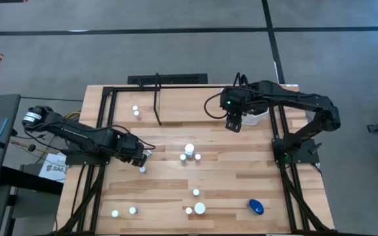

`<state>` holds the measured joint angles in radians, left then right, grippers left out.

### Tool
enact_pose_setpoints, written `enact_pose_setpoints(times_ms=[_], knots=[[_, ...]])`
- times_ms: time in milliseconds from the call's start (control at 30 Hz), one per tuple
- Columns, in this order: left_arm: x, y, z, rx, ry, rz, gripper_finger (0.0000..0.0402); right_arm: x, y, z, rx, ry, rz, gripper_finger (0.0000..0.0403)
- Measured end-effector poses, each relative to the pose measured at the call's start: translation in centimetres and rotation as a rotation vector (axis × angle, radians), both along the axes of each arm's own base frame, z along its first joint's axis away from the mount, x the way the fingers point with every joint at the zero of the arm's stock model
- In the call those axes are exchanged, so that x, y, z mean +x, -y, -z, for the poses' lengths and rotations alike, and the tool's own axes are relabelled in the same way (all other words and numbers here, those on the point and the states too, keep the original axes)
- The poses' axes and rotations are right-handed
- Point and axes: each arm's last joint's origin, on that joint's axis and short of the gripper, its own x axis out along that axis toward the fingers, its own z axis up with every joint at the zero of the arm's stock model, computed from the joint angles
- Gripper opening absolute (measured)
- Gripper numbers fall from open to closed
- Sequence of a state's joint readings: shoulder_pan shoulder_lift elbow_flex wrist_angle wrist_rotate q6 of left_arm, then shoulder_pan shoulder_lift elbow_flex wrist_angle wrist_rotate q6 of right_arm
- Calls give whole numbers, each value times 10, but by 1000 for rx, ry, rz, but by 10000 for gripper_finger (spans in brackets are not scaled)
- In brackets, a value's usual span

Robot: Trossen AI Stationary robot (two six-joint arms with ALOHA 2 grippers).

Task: Pick and place medicine bottles onto shelf by color
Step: Put the yellow pill bottle on the shelf

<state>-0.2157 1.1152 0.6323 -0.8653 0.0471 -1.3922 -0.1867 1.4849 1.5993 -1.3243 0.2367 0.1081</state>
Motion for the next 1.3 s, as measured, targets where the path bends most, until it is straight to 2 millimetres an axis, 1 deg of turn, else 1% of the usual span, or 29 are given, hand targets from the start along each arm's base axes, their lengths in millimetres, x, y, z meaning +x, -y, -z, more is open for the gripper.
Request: enact_pose_setpoints(times_ms=[167, 300, 433, 533, 633, 700, 833, 967, 1067, 1133, 1300], knots=[[0, 0, 0, -12, -2, 3, 170, 0, 0, 0, 0, -1, -1, 270], [0, 0, 0, -13, -2, 3, 129, -1, 0, 0, 1, -9, -1, 270], [0, 0, -1, 9, 7, 15, 103, -1, 0, 0, 1, -9, -2, 270], [3, -2, -6, 17, 21, 33, 95, -1, 0, 0, 1, -9, -2, 270], [8, -4, -18, 29, 50, 63, 95, -1, 0, 0, 1, -9, -3, 270], [12, -7, -31, 59, 74, 86, 95, -1, 0, 0, 0, -9, -4, 270], [23, -18, -63, 158, 163, 112, 95, -1, 0, 0, 0, -10, -4, 270], [37, -33, -96, 277, 266, 156, 95, -1, 0, 0, 0, -9, -4, 270], [53, -46, -113, 334, 289, 223, 95, -1, 0, 0, 1, -10, -4, 270], [67, -54, -120, 355, 278, 296, 95, -1, 0, 0, 1, -11, -4, 270], [102, -79, -130, 367, 162, 471, 95, -1, 0, 0, 1, -12, -4, 270]])
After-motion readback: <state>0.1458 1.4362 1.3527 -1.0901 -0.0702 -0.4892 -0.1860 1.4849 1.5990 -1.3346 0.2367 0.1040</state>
